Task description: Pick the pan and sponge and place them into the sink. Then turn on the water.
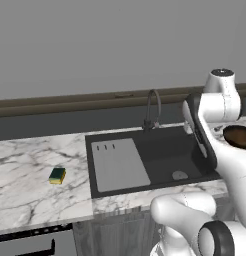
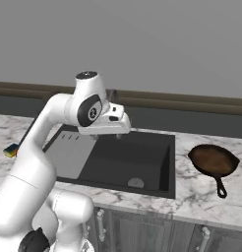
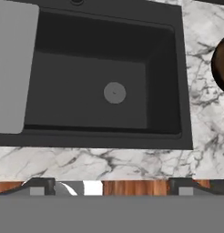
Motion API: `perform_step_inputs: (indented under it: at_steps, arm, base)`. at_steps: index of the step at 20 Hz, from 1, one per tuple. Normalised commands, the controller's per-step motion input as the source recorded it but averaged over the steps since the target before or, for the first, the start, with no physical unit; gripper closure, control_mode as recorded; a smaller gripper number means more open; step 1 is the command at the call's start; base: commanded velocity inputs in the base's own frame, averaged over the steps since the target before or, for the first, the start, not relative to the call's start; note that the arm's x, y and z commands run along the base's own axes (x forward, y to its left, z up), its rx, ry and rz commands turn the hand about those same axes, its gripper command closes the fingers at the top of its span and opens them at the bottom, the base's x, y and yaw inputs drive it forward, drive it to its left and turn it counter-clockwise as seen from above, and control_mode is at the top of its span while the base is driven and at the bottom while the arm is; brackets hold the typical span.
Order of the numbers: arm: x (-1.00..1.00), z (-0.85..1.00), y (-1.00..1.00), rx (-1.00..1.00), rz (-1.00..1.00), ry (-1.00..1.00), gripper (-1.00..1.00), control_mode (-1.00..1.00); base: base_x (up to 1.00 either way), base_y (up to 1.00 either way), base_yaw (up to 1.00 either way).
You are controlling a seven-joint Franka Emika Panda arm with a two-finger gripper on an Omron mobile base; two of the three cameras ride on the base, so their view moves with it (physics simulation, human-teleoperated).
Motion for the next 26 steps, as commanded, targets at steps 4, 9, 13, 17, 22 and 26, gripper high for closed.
perform_step_inputs:
  at_steps: [4,9,13,17,22,26]
  arm:
    - [-0.05,-0.33,-0.76,-0.22,-0.12,0.05,-1.0,-1.0]
    - [-0.11,-0.08,-0.85,-0.07,-0.21,0.09,-1.0,-1.0]
    - [-0.04,0.0,-0.94,0.06,-0.16,0.03,-1.0,-1.0]
    - [0.0,0.0,-0.94,0.08,-0.15,0.03,-1.0,-1.0]
    - [0.0,-0.06,-1.0,0.14,-0.14,0.07,-1.0,-1.0]
    - [0.0,-0.27,-0.98,0.14,-0.17,0.1,-1.0,-1.0]
  base:
    - [0.0,0.0,0.0]
    - [0.0,0.0,0.0]
    - [0.0,0.0,0.0]
    - [0.0,0.0,0.0]
    - [0.0,0.0,0.0]
    - [0.0,0.0,0.0]
